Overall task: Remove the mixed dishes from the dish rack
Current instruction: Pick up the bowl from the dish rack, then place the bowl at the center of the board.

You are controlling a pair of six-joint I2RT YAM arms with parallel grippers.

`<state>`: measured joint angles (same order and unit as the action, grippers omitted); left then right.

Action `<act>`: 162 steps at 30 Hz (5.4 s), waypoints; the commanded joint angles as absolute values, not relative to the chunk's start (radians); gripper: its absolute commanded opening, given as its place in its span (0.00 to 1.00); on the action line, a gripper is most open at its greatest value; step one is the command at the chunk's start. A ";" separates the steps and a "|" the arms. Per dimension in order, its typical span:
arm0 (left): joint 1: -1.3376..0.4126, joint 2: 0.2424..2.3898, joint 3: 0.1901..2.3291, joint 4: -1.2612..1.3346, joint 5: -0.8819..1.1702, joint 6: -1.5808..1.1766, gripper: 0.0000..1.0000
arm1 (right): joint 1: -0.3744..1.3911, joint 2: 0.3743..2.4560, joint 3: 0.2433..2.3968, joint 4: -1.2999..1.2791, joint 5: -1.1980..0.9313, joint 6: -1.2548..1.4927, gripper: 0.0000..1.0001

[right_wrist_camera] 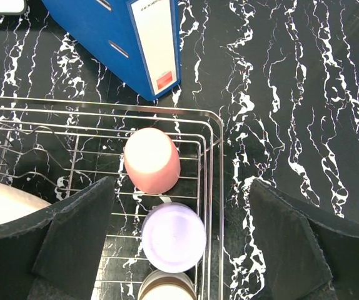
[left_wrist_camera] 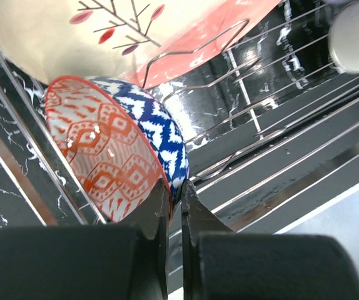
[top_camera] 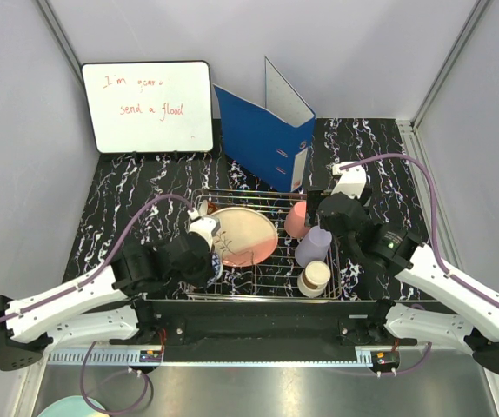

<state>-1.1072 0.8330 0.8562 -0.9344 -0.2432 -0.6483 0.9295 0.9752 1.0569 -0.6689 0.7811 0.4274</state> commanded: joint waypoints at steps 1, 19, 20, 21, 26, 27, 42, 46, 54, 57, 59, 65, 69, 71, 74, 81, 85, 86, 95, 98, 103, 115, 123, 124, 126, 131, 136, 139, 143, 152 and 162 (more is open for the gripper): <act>-1.111 0.816 0.853 -0.744 -0.310 -0.629 0.00 | 0.940 0.953 1.051 -0.635 0.782 0.437 0.96; -1.089 0.666 0.724 -0.595 -0.322 -0.676 0.00 | 0.939 0.937 1.020 -0.630 0.776 0.446 0.96; -1.078 0.652 0.721 -0.591 -0.316 -0.676 0.00 | 0.940 0.939 1.020 -0.626 0.773 0.446 0.96; -1.072 0.626 0.718 -0.586 -0.308 -0.675 0.00 | 0.942 0.937 1.020 -0.624 0.773 0.446 0.96; -0.993 0.568 0.689 -0.571 -0.226 -0.675 0.00 | 0.940 0.945 1.020 -0.617 0.764 0.448 0.96; -0.982 0.549 0.686 -0.568 -0.213 -0.669 0.00 | 0.939 0.945 1.019 -0.615 0.762 0.446 0.96; -0.950 0.661 1.055 -0.686 -0.112 -0.448 0.00 | 0.940 0.960 1.092 -0.607 0.732 0.400 0.96; -0.950 0.803 1.270 -0.802 -0.052 -0.312 0.00 | 0.940 1.008 1.199 -0.640 0.654 0.383 0.96; -0.972 0.986 1.428 -0.982 -0.027 0.046 0.00 | 0.937 1.114 1.516 -0.780 0.552 0.379 0.96; -1.026 0.974 1.401 -0.992 -0.058 0.155 0.00 | 0.939 1.178 1.658 -0.886 0.499 0.388 0.96; -1.078 0.985 1.410 -1.017 -0.103 0.192 0.00 | 0.940 1.225 1.712 -0.932 0.462 0.391 0.96; -1.264 1.100 1.434 -1.103 -0.265 0.310 0.00 | 0.939 1.320 1.804 -1.023 0.388 0.391 0.96; -1.344 1.152 1.453 -1.085 -0.316 0.363 0.00 | 0.939 1.362 1.821 -1.048 0.330 0.396 0.95; -1.359 1.164 1.480 -1.074 -0.331 0.383 0.00 | 0.939 1.368 1.825 -1.048 0.308 0.409 0.94; -1.373 1.180 1.506 -1.074 -0.359 0.406 0.00 | 0.939 1.384 1.844 -1.072 0.238 0.419 0.93; -1.396 1.195 1.528 -1.074 -0.370 0.440 0.00 | 0.939 1.405 1.836 -1.106 0.137 0.425 0.91; -1.401 1.209 1.542 -1.072 -0.360 0.446 0.00 | 0.939 1.420 1.835 -1.109 0.091 0.434 0.90; -1.402 1.212 1.543 -1.074 -0.364 0.448 0.00 | 0.939 1.422 1.833 -1.108 0.078 0.434 0.90; -1.407 1.232 1.552 -1.062 -0.357 0.457 0.00 | 0.939 1.454 1.789 -1.085 0.048 0.425 0.86; -1.410 1.233 1.559 -1.055 -0.351 0.456 0.00 | 0.939 1.470 1.773 -1.077 0.051 0.425 0.76; -1.413 1.230 1.552 -1.049 -0.354 0.449 0.00 | 0.939 1.466 1.738 -1.057 0.054 0.423 0.43; -1.414 1.230 1.580 -1.031 -0.509 0.393 0.04 | 0.939 1.418 1.709 -1.035 0.132 0.440 0.00; -1.408 1.184 1.634 -0.970 -0.678 0.298 0.99 | 0.937 1.371 1.801 -1.089 0.256 0.442 0.00; -1.399 1.177 1.638 -0.956 -0.722 0.284 0.99 | 0.933 1.368 1.834 -1.110 0.271 0.445 0.00; -1.381 1.144 1.650 -0.910 -0.768 0.226 0.99 | 0.904 1.364 1.870 -1.134 0.322 0.451 0.00; -1.275 1.053 1.678 -0.881 -0.880 0.034 0.99 | 0.653 1.327 1.899 -1.141 0.330 0.466 0.00; -1.258 0.953 1.605 -0.836 -0.891 -0.107 0.99 | 0.261 1.449 1.952 -1.095 0.297 0.509 0.00; -1.258 0.884 1.525 -0.784 -0.899 -0.156 0.99 | 0.084 1.605 2.028 -1.083 0.241 0.608 0.00; -1.258 0.799 1.428 -0.772 -0.911 -0.241 0.99 | -0.049 1.738 2.005 -0.924 0.215 0.680 0.00; -1.258 0.669 1.233 -0.759 -0.986 -0.331 0.99 | -0.116 2.241 2.477 -0.970 0.408 0.549 0.00; -1.258 0.670 1.151 -0.753 -1.049 -0.316 0.99 | -0.204 2.460 2.559 -0.933 0.298 0.669 0.00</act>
<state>-1.2610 0.6685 1.1637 -0.8089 -1.0069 -0.2970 -0.1692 2.4058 2.4714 -0.9955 0.3359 0.6273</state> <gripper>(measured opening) 0.987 0.033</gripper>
